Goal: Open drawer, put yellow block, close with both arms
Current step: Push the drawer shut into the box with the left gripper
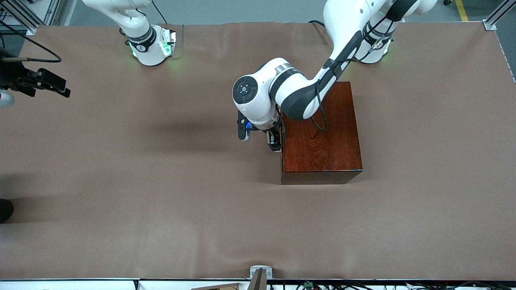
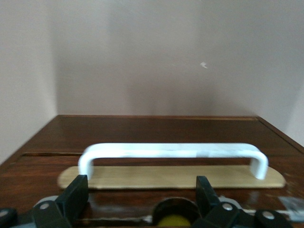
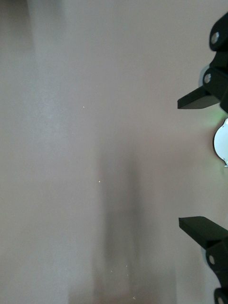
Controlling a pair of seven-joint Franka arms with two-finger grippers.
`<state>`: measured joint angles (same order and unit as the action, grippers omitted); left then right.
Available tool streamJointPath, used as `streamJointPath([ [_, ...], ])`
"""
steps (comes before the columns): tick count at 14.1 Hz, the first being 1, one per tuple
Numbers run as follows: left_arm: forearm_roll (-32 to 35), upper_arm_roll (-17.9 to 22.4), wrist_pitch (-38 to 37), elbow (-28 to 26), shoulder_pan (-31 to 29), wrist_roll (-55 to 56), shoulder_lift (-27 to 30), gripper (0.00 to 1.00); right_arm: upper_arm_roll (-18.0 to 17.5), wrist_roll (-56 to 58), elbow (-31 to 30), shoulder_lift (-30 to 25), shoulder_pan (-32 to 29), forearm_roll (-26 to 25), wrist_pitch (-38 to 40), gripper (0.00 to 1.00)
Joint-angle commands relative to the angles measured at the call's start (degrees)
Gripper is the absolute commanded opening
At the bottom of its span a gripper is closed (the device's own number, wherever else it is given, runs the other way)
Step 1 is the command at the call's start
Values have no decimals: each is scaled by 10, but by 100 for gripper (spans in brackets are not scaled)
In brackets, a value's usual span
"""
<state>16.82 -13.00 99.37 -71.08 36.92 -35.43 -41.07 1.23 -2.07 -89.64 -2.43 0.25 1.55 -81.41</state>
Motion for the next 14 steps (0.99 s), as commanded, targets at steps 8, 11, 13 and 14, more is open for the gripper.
streamJointPath([
  [8, -90, 5, 133, -21, -31, 303, 89, 100, -7, -6, 0, -4, -10, 5, -3, 100],
  [11, -90, 11, 33, -21, -84, 325, 146, 100, -6, -6, 0, -4, -9, 5, -3, 100],
  [13, -89, 10, -23, -21, -142, 325, 185, 100, -7, -6, 0, -4, -9, 5, -3, 100],
  [14, -89, 10, -51, -21, -170, 319, 202, 100, -7, -6, 0, -4, -10, 5, -3, 100],
])
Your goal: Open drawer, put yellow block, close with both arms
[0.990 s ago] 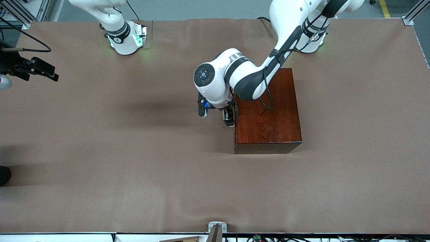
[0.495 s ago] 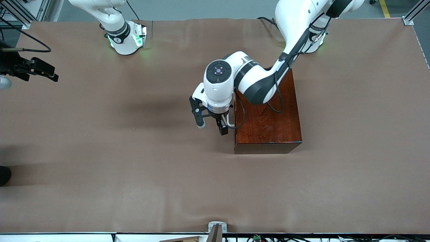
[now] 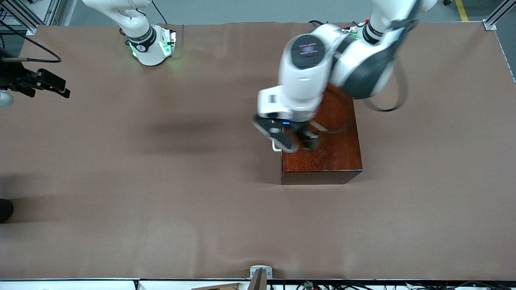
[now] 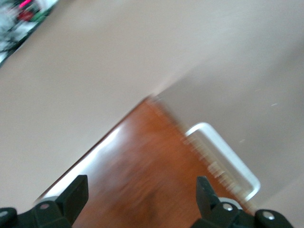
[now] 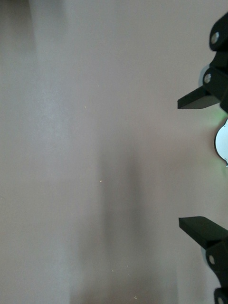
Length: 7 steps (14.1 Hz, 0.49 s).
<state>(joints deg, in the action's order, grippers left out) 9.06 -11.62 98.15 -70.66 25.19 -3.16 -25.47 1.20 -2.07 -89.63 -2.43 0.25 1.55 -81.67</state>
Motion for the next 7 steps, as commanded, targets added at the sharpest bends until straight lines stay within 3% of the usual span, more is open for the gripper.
streamJointPath([
  [1, -11, -3, -64, -27, -84, -6, 67, 100, -7, -6, 0, -4, -10, 5, -1, 100],
  [5, -37, -10, -113, -28, -174, -19, 124, 100, -7, -6, 0, -4, -8, 5, -1, 100],
  [7, -35, -6, -173, -31, -191, -20, 144, 100, -7, -6, 0, -4, -9, 6, -3, 100],
])
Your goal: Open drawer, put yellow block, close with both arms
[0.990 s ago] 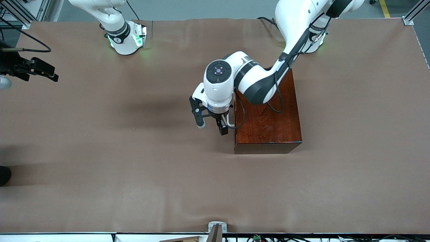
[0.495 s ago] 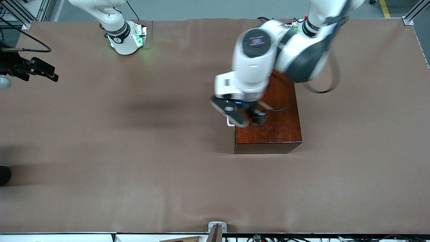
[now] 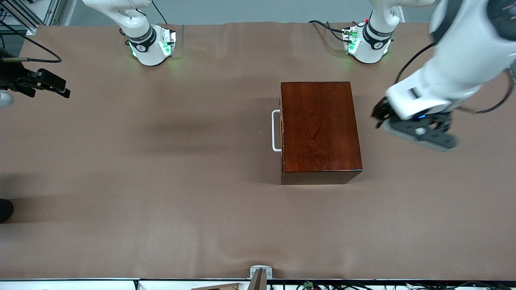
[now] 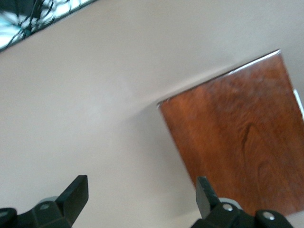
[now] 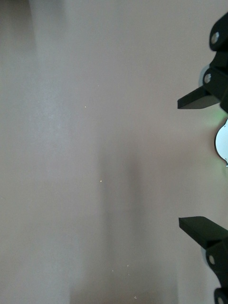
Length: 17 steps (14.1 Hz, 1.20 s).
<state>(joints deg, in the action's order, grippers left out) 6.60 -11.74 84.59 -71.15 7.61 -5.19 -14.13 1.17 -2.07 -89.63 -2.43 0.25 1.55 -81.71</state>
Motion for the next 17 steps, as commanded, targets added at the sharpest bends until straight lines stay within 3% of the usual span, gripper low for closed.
streamJointPath([
  [1, -11, -3, -52, -28, -23, 1, 36, 100, -6, -6, 0, -5, -9, 6, -5, 100],
  [6, -39, -6, -49, -47, -94, 37, 59, 100, -8, -5, 0, -4, -5, 6, -12, 100],
  [10, -39, -4, -22, -95, -116, 75, 98, 100, -7, -7, 5, -2, -6, 9, -14, 100],
  [13, -43, -2, 17, -168, -138, 75, 149, 100, -7, -7, 25, 9, -9, 8, -13, 100],
  [15, -52, 1, 39, -212, -139, 75, 180, 100, -7, -6, 41, 20, -8, 8, -9, 100],
  [17, -54, 31, 42, -212, -110, 70, 182, 100, -7, -5, 43, 22, -7, 8, -7, 100],
])
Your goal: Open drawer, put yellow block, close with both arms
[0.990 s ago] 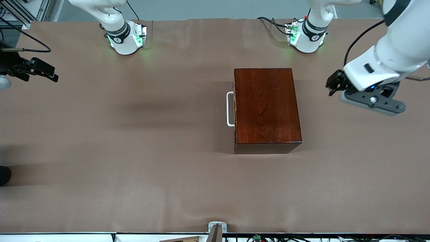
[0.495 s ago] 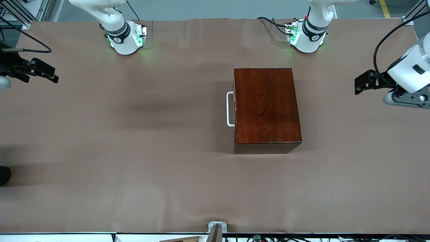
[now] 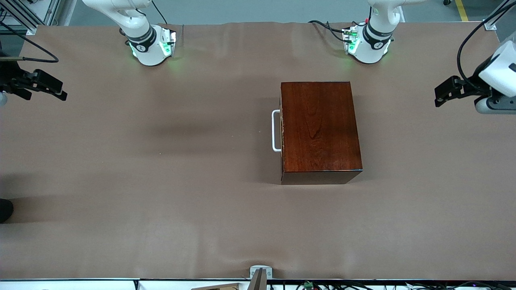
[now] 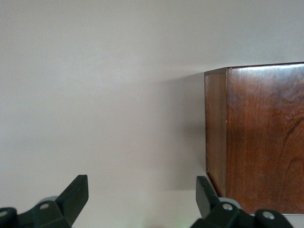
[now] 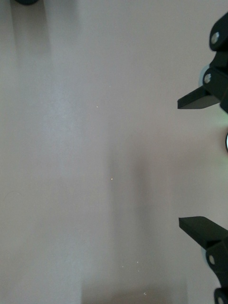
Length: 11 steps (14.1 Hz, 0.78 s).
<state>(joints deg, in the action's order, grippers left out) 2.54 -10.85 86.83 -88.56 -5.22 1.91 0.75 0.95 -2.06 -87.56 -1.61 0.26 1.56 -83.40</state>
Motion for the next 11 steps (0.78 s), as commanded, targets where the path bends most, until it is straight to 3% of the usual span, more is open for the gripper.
streamJointPath([
  [1, -14, 34, 20, -36, 30, -8, 32, 100, -5, 0, 22, 13, -6, 7, 10, 100],
  [7, -31, 67, 19, -30, 54, -11, 29, 100, -5, 22, 18, 13, -8, 7, 11, 100],
  [11, -32, 67, 19, -29, 46, -10, 27, 100, -5, 23, 18, 13, -7, 7, 15, 100],
])
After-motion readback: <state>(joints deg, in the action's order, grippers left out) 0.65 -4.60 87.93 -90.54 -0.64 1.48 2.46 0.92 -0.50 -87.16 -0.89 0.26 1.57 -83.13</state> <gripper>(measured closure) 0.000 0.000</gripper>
